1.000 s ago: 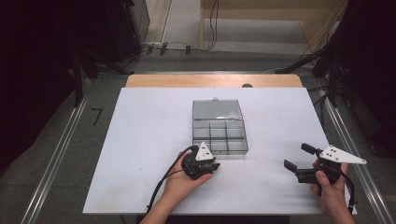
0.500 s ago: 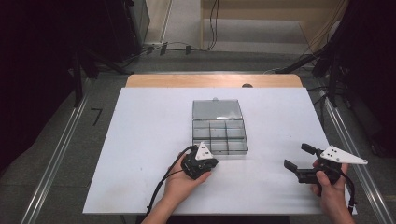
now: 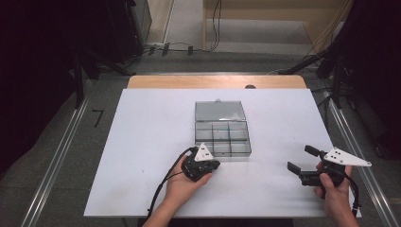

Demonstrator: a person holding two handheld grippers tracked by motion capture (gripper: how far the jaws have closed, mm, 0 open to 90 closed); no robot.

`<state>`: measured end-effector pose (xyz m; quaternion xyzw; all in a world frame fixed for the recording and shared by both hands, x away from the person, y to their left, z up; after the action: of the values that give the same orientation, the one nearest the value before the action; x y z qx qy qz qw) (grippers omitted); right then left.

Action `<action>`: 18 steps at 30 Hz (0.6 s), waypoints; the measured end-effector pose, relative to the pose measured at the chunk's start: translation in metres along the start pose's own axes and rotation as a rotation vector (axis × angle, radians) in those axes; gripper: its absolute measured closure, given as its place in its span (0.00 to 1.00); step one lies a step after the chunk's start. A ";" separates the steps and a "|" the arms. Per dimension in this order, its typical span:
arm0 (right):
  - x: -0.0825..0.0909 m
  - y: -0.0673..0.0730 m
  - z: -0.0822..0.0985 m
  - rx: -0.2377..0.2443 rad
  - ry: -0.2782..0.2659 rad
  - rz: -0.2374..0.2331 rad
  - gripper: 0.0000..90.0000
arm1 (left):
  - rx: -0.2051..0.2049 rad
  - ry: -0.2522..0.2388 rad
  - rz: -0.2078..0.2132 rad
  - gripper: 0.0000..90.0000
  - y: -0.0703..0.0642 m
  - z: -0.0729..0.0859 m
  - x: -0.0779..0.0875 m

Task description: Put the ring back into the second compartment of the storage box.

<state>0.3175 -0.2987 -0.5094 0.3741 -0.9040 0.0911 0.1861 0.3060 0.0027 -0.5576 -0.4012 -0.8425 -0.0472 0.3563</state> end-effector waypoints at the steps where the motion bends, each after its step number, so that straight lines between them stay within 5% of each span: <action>1: 0.000 0.000 0.000 0.000 0.000 0.000 0.00 | 0.001 -0.002 0.003 0.98 0.000 -0.001 0.001; 18: -0.001 0.001 0.000 0.000 0.004 0.001 0.00 | 0.007 -0.065 0.036 0.98 -0.002 -0.015 0.021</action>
<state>0.3175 -0.2978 -0.5099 0.3734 -0.9039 0.0917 0.1877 0.3038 0.0089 -0.5330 -0.4161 -0.8465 -0.0247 0.3312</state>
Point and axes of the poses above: each handheld gripper's, and its own axes: x roughly backward along the jaws, z roughly out of its underside, y roughly to its left, the point moved 8 cm from there along -x, roughly forward along the jaws, and after that the axes turned 9 degrees about x, right-handed, at the moved point
